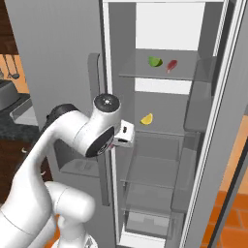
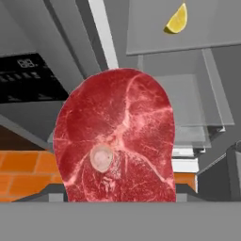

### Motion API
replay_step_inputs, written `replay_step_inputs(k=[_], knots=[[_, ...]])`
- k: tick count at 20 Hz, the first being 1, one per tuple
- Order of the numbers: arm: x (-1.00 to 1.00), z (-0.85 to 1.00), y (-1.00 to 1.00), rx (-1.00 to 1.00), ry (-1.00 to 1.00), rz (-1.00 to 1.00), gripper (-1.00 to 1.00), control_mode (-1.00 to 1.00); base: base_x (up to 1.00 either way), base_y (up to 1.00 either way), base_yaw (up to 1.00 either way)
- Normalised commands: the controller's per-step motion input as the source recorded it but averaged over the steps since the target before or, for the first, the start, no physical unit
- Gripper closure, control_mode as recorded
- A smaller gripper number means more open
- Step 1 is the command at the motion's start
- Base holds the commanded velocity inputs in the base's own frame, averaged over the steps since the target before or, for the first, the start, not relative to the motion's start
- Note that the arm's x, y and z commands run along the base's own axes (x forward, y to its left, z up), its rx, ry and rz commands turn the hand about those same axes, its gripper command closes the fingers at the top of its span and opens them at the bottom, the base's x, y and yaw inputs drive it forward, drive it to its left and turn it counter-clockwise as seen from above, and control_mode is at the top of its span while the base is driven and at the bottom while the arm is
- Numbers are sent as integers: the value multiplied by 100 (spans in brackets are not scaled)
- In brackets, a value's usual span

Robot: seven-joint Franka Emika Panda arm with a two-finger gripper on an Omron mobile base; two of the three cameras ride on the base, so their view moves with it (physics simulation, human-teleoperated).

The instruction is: Place one lemon wedge and one steak in each tupperware on the nearby counter, to pack two identical lunches.

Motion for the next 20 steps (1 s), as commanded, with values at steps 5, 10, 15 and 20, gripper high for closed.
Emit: replay_step_inputs(k=[5, 10, 15, 20], knots=[[-44, 22, 92, 1, 0, -5, 100, -100, 0, 0, 0], [-38, 7, 59, 0, 0, -1, 100, 100, -20, 20, 0], [0, 0, 0, 0, 0, 0, 100, 100, -89, 100, 0], [0, 0, 0, 0, 0, 0, 100, 100, -27, 100, -2]])
